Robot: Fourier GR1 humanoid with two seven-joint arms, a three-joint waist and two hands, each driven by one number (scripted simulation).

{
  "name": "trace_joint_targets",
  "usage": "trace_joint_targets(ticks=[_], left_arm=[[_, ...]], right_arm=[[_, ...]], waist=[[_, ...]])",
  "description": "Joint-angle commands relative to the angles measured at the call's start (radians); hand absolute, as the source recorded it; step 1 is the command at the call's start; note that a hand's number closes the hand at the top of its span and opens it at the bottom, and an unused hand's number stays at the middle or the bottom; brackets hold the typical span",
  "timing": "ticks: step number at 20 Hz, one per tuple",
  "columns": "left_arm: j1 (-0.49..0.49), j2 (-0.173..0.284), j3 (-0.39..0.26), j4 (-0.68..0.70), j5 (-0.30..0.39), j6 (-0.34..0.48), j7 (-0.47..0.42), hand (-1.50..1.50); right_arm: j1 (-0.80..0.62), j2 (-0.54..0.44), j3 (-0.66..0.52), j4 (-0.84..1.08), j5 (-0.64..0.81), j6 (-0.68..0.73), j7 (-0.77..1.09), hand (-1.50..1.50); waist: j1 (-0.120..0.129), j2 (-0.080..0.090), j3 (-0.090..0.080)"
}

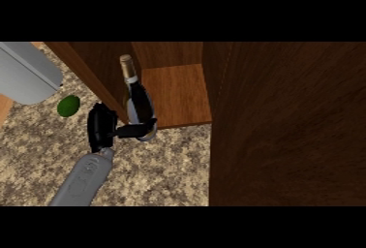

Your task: Pick up the wine, place it into the cabinet and close the cabinet

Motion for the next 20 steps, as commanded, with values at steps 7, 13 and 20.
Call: trace_joint_targets(ticks=[7,13,20], left_arm=[[-0.237,-0.091,-0.091,0.137,-0.110,-0.022,0.109,1.50],[-0.215,-0.079,-0.092,0.131,-0.136,0.000,0.160,1.50],[-0.177,-0.081,-0.108,0.143,-0.235,0.066,0.249,1.50]], right_arm=[[-0.008,-0.003,-0.020,-0.017,-0.069,0.020,0.002,-1.50],[-0.002,-0.010,-0.006,-0.020,-0.066,0.041,0.000,-1.50],[-0.010,-0.010,-0.006,-0.025,-0.065,0.042,0.016,-1.50]], waist=[[-0.061,0.032,-0.013],[-0.080,0.033,-0.013],[-0.083,0.036,-0.012]])
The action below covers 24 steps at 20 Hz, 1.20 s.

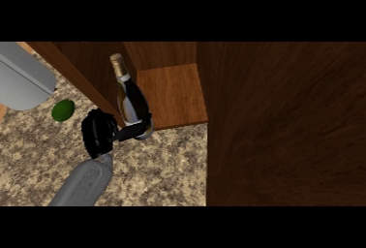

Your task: Pick up the wine, place it into the cabinet and close the cabinet

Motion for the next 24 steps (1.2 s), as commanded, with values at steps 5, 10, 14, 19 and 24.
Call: trace_joint_targets(ticks=[5,10,14,19,24], left_arm=[[-0.207,-0.107,-0.049,0.168,-0.097,-0.065,0.123,-1.50],[-0.194,-0.080,-0.047,0.172,-0.159,-0.080,0.168,-1.50],[-0.188,-0.084,-0.051,0.167,-0.191,-0.095,0.206,-1.50],[-0.199,-0.079,-0.028,0.136,-0.194,-0.098,0.247,-1.50],[-0.187,-0.136,-0.056,0.063,-0.163,-0.090,0.241,-1.50]], right_arm=[[0.008,-0.013,-0.017,-0.025,-0.042,0.013,0.010,-1.50],[0.006,-0.015,-0.006,-0.031,-0.036,0.016,0.020,-1.50],[-0.002,-0.012,-0.005,-0.018,-0.051,0.024,0.015,-1.50],[-0.004,-0.005,0.006,-0.004,-0.055,0.027,0.013,-1.50],[0.015,-0.008,0.010,-0.011,-0.056,0.033,0.011,-1.50]], waist=[[-0.049,0.034,-0.020],[-0.055,0.036,-0.021],[-0.051,0.038,-0.020],[-0.056,0.043,-0.023],[-0.052,0.032,-0.026]])
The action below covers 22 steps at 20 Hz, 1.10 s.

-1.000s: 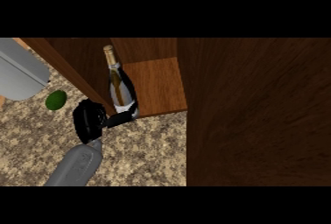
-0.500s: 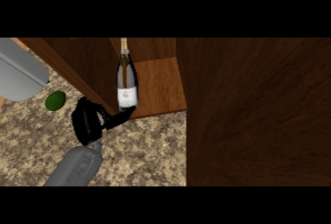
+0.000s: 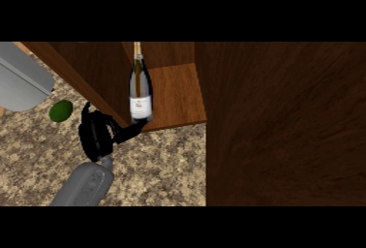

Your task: Pick up the wine, place it into the cabinet and close the cabinet

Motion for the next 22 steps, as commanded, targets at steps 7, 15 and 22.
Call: trace_joint_targets(ticks=[7,15,22], left_arm=[[-0.229,-0.146,-0.041,0.039,0.078,-0.097,-0.007,-1.50],[-0.237,-0.170,-0.034,-0.044,0.177,-0.056,-0.043,-1.50],[-0.212,-0.172,-0.053,-0.141,0.313,-0.053,-0.092,-1.50]], right_arm=[[0.012,0.002,-0.001,-0.038,-0.048,-0.007,0.031,-1.50],[0.008,0.020,0.015,-0.044,-0.029,-0.027,0.040,-1.50],[0.029,0.013,0.018,-0.021,-0.016,-0.021,0.029,-1.50]], waist=[[-0.019,0.022,-0.024],[0.020,0.011,-0.026],[0.032,0.003,-0.026]])
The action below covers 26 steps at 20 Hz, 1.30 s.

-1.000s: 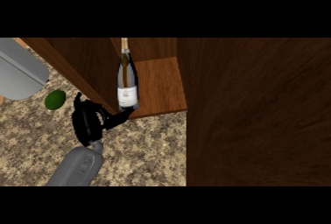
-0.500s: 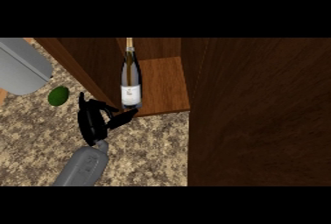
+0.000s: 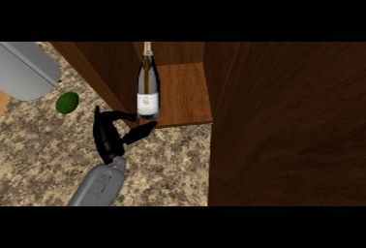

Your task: Pick up the wine, place it into the cabinet and close the cabinet

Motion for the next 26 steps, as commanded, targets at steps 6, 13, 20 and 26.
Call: trace_joint_targets(ticks=[6,13,20,26], left_arm=[[-0.204,-0.079,-0.078,-0.127,0.154,-0.123,-0.118,-1.50],[-0.148,-0.080,-0.133,-0.191,0.279,-0.214,-0.209,-1.50],[-0.099,-0.081,-0.128,-0.299,0.410,-0.306,-0.319,-1.50],[0.097,-0.056,-0.190,-0.422,0.486,-0.405,-0.420,-1.50]], right_arm=[[-0.001,0.008,0.003,-0.051,0.000,-0.030,0.033,-1.50],[0.011,0.020,0.021,-0.079,0.013,-0.057,0.044,-1.50],[0.015,0.003,-0.023,-0.097,0.012,-0.075,0.059,-1.50],[0.035,0.011,0.013,-0.176,0.071,-0.142,0.129,-1.50]], waist=[[0.006,-0.009,0.000],[0.027,-0.014,-0.001],[0.074,-0.016,0.003],[0.098,-0.017,0.005]])
